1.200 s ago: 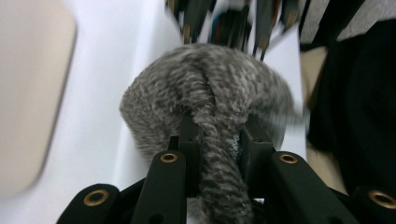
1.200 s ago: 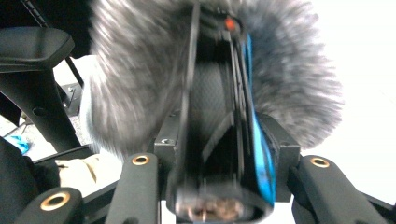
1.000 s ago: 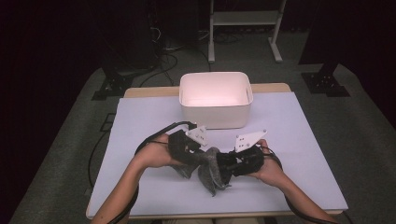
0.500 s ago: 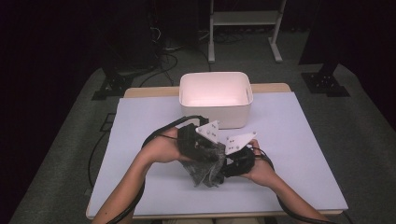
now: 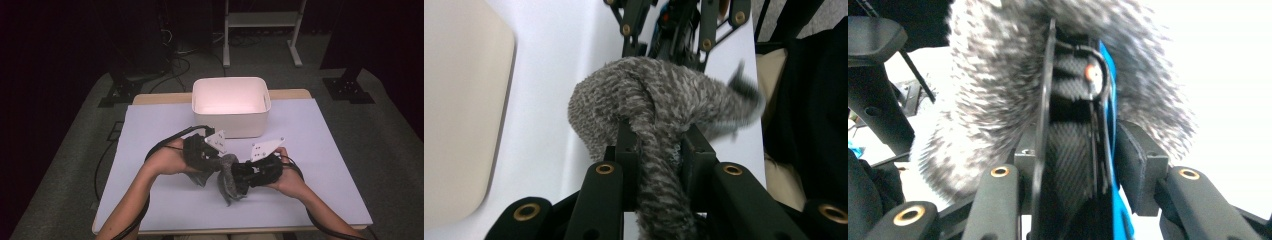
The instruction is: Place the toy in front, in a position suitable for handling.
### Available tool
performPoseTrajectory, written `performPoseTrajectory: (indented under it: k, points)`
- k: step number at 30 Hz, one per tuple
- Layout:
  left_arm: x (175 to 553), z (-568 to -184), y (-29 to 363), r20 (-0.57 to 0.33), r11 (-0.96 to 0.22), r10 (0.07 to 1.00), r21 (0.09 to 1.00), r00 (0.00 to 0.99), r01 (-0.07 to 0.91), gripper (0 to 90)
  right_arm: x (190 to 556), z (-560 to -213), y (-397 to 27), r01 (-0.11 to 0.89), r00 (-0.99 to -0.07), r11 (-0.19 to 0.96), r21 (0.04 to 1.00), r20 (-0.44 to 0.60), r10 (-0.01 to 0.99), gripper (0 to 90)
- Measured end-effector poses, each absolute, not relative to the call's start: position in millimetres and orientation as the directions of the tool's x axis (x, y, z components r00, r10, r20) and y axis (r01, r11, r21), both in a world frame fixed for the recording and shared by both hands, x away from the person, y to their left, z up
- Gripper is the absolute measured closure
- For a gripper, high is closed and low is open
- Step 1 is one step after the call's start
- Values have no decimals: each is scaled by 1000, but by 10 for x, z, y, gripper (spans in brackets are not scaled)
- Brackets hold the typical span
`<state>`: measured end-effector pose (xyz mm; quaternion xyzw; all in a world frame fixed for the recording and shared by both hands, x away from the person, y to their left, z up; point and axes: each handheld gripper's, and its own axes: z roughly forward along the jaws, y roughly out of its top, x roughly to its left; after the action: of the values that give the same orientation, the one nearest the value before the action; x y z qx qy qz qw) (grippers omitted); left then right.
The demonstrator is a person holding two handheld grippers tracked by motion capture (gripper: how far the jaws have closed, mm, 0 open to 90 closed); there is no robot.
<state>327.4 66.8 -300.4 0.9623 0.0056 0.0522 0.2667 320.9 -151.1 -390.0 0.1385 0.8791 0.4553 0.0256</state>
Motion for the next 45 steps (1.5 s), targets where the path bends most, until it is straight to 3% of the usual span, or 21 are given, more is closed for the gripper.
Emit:
performPoseTrajectory:
  k: [5, 14, 20, 26, 33, 45]
  points:
    - [3244, -2944, 762, 98, -845, 41, 535, 994, -18, 744, 3242, -3886, -1397, 199, -966, 562, 803, 65, 249, 575]
    - [3240, -2789, 1234, 105, -822, 126, 568, 986, 45, 744, 3386, -3858, -756, 139, -985, 520, 843, 61, 164, 575]
    - [3271, -2894, 1310, 82, -815, 155, 575, 985, 80, 744, 3491, -3955, -460, 130, -989, 499, 857, 75, 129, 574]
    - [3283, -2979, 1203, 60, -803, 131, 592, 990, 70, 744, 3440, -3997, -696, 112, -991, 532, 839, 56, 120, 572]
    - [3287, -3046, 1176, 48, -796, 128, 601, 991, 74, 743, 3357, -4080, -1074, 100, -993, 690, 717, 24, 119, 593]
    - [3278, -3118, 1275, 28, -793, 146, 600, 989, 100, 742, 3316, -4165, -1132, 137, -988, 684, 717, 50, 145, 557]
